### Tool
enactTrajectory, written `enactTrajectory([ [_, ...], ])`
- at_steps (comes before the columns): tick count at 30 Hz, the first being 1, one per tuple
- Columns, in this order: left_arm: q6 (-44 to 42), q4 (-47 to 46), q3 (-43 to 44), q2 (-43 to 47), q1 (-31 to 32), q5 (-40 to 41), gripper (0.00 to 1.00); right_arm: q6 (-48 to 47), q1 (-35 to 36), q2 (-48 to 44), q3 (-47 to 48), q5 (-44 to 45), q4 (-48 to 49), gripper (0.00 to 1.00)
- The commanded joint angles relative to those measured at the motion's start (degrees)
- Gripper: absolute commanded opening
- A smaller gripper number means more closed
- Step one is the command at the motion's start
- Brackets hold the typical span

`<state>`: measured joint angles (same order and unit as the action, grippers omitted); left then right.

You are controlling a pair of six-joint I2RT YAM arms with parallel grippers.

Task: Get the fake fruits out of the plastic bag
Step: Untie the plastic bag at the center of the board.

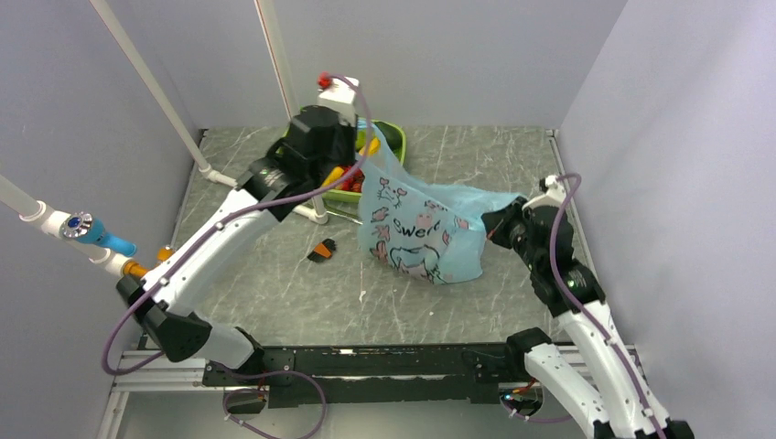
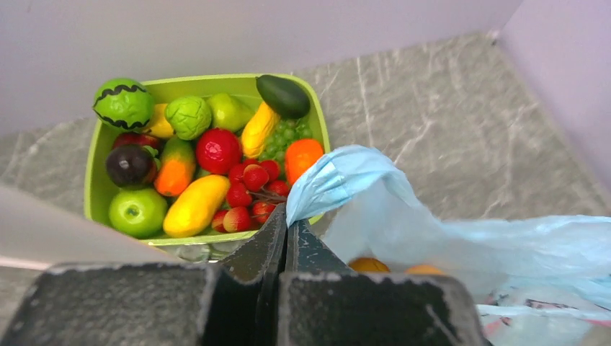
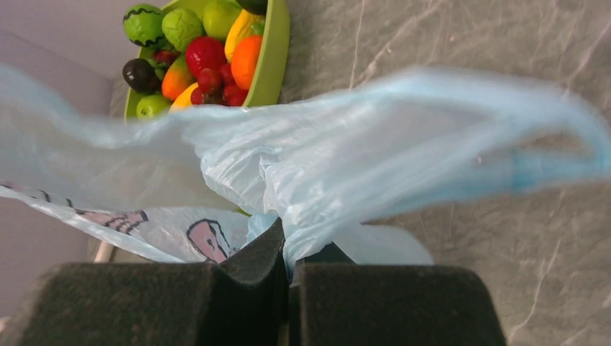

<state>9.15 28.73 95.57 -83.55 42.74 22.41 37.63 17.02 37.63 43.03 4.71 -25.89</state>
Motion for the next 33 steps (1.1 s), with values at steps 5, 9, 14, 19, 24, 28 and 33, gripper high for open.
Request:
enactTrajectory([
  [5, 16.5, -7.7, -6.3, 12.1, -10.4, -10.3, 0.0, -9.3, -0.4, 9.4, 15.4, -1.3, 2.1, 0.0],
  [9, 18.1, -10.0, -14.7, 18.1, -13.4, -13.8, 0.0, -9.0, -0.4, 8.1, 10.3, -5.7, 3.2, 0.0],
  [14, 21.2, -10.8, -28.9, 24.4, -15.4, -21.5, 0.0, -4.7, -0.3, 6.5, -1.0, -12.8, 1.7, 0.0],
  [19, 24.0, -9.2, -38.9, 31.6, -16.1, -25.9, 0.0, -3.6, -0.3, 0.8, -5.3, -16.6, -2.0, 0.09],
  [24, 25.5, -8.0, -43.8, 37.9, -16.2, -27.5, 0.0, -5.8, -0.4, -1.7, -0.3, -16.1, -7.9, 0.5],
  [28, 24.9, -5.6, -43.5, 41.1, -16.1, -26.3, 0.0, -9.2, -0.3, -0.1, 7.4, -12.5, -14.8, 0.64],
  [33, 23.2, -3.3, -43.7, 43.0, -16.2, -25.6, 0.0, -14.7, -0.3, 2.3, 17.0, -3.6, -20.8, 0.8],
])
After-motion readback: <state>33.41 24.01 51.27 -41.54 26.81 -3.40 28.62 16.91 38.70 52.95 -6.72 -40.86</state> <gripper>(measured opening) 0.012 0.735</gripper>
